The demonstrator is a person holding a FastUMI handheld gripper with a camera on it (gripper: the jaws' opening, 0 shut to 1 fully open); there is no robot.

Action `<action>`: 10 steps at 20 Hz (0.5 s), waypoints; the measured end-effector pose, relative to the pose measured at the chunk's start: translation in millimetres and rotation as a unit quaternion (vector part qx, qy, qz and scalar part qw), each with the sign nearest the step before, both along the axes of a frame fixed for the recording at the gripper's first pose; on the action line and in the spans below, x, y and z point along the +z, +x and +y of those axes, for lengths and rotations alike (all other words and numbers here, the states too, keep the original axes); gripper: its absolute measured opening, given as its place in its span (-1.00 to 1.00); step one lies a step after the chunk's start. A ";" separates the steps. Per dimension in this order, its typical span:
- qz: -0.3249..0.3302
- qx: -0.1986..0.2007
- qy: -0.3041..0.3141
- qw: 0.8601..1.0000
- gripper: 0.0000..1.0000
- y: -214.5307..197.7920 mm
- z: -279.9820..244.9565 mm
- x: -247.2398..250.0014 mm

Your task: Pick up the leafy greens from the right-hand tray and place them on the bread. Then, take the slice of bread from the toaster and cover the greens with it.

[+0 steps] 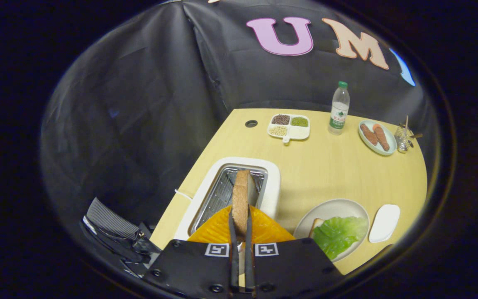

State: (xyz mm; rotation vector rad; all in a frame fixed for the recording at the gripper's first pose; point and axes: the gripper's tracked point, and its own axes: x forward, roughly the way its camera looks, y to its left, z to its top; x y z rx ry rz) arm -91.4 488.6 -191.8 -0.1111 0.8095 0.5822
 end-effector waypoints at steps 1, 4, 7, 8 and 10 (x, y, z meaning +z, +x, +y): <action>0.000 0.001 0.006 1.000 -0.83 -0.2 1.2 3.5; -0.002 0.002 0.027 1.000 -0.83 0.5 -2.6 20.2; -0.004 -0.005 0.059 0.998 -0.83 3.9 -11.0 43.9; -0.003 -0.007 0.072 0.997 -0.83 3.4 -16.9 52.4; 0.005 -0.015 0.104 0.994 -0.83 7.9 -28.0 69.2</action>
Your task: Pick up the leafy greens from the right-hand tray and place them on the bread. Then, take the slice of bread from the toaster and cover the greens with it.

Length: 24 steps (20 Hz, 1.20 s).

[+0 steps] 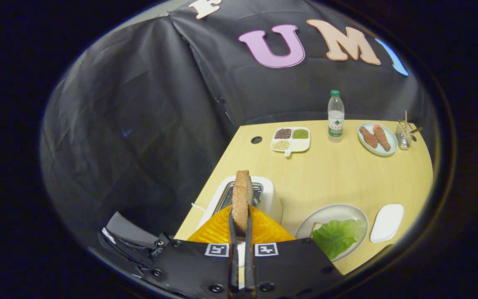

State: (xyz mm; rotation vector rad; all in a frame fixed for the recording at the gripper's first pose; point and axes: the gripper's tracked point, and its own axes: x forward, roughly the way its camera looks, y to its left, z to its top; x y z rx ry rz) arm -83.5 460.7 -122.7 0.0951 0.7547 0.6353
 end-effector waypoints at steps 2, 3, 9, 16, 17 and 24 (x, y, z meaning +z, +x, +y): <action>0.016 -0.018 0.031 0.999 -0.83 5.6 -13.9 13.3; 0.019 -0.029 0.042 0.998 -0.83 10.3 -22.7 20.7; 0.017 -0.097 0.075 0.992 -0.83 48.6 -84.1 27.3; 0.052 -0.127 0.107 0.985 -0.83 62.7 -141.8 -11.3; 0.055 -0.133 0.105 0.984 -0.83 64.0 -151.2 -19.0; 0.107 -0.121 0.111 0.981 -0.83 46.0 -164.9 -81.4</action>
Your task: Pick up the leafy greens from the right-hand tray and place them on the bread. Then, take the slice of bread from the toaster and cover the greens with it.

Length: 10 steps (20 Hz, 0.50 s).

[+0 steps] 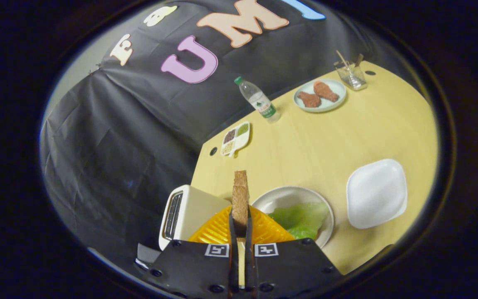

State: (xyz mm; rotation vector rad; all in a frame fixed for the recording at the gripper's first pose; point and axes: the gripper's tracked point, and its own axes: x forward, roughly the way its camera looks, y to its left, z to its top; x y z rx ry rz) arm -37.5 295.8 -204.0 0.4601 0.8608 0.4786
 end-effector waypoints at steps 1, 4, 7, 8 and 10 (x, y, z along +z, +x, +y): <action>0.009 0.003 -0.004 1.000 -0.83 -3.7 -0.7 -11.7; 0.026 0.008 -0.012 1.000 -0.83 -9.9 -3.4 -37.0; 0.034 -0.001 -0.042 0.999 -0.83 -11.6 -15.1 -62.3; 0.033 -0.003 -0.054 0.998 -0.83 -11.4 -18.6 -68.7; 0.022 -0.009 -0.078 0.997 -0.83 -10.8 -26.7 -74.6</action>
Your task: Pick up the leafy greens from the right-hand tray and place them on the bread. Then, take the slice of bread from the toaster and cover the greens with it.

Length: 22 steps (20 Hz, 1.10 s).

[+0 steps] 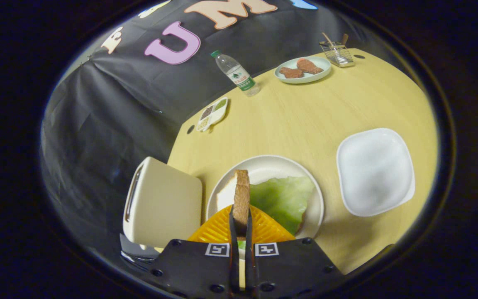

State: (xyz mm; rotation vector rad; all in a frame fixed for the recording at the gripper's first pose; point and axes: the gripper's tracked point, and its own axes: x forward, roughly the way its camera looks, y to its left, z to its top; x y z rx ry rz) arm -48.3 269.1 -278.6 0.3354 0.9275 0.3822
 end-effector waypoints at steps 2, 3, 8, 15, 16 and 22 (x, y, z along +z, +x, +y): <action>-0.009 -0.001 -0.014 1.000 -0.83 1.9 -1.5 -3.1; -0.013 0.001 -0.028 1.000 -0.77 1.2 -3.6 -5.1; -0.041 0.003 -0.099 0.994 -0.74 3.3 -11.3 -15.5; -0.093 0.044 -0.222 0.970 -0.51 4.9 -16.0 -23.1; -0.096 0.042 -0.235 0.966 -0.51 6.0 -19.0 -25.0; -0.122 0.046 -0.295 0.947 0.41 12.9 -37.4 -24.6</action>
